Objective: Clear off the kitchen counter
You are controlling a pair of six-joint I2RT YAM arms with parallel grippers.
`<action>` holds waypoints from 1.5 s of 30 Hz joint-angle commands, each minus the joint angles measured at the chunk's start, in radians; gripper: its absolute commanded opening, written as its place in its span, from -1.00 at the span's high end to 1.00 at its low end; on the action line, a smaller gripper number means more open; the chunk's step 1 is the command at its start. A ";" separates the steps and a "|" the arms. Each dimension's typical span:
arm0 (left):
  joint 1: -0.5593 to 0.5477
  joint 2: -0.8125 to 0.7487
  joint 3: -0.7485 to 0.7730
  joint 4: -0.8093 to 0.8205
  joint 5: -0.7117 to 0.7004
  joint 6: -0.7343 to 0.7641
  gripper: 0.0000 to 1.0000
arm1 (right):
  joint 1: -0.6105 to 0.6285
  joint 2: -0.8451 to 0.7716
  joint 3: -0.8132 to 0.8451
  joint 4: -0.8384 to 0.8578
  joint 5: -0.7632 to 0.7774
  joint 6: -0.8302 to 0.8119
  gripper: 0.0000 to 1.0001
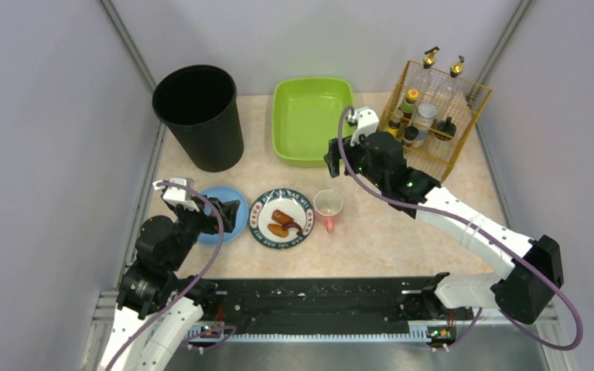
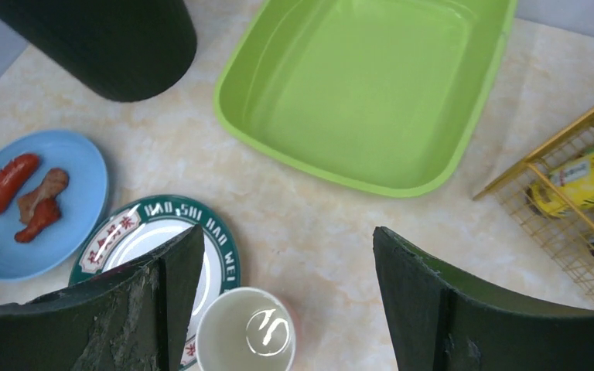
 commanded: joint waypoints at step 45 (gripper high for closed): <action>-0.003 0.028 -0.002 0.026 -0.012 0.013 -0.98 | 0.361 0.330 -0.018 0.049 -0.188 0.053 -0.48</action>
